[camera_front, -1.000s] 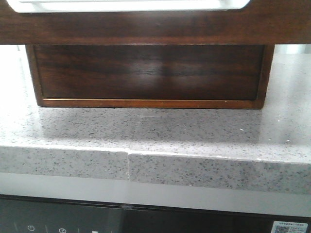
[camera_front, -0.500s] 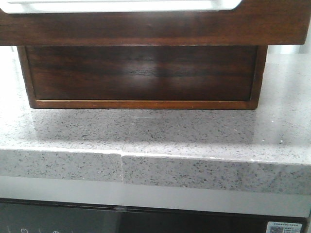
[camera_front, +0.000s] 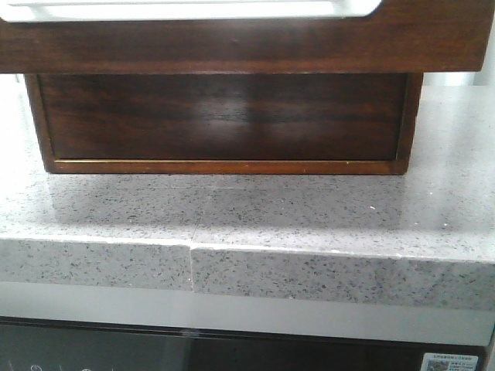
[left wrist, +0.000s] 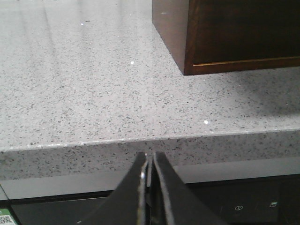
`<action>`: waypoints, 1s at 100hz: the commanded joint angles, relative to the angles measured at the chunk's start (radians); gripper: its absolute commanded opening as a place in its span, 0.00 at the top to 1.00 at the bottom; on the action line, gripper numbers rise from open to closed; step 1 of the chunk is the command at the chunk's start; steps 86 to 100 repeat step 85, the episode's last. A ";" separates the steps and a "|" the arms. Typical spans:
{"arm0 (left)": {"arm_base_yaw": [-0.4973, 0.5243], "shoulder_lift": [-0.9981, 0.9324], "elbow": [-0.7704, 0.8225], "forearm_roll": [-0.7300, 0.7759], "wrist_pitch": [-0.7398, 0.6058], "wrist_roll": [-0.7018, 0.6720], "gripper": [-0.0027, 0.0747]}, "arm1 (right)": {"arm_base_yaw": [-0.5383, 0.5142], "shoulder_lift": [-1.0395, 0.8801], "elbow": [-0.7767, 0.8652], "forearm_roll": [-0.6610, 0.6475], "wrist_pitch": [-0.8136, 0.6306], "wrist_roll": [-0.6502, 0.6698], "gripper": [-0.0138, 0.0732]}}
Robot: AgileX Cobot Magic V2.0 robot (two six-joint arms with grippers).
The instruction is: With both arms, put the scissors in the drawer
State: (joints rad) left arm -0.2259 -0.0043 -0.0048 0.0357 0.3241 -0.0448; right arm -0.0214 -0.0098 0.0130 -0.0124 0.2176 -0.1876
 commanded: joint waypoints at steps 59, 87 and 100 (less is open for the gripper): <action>0.003 -0.034 0.020 -0.006 -0.054 -0.011 0.99 | -0.007 -0.025 0.030 -0.056 0.087 0.003 0.89; 0.003 -0.034 0.020 -0.006 -0.054 -0.011 0.99 | -0.007 -0.025 0.030 -0.056 0.087 0.003 0.89; 0.003 -0.034 0.020 -0.006 -0.054 -0.011 0.99 | -0.007 -0.025 0.030 -0.056 0.087 0.003 0.89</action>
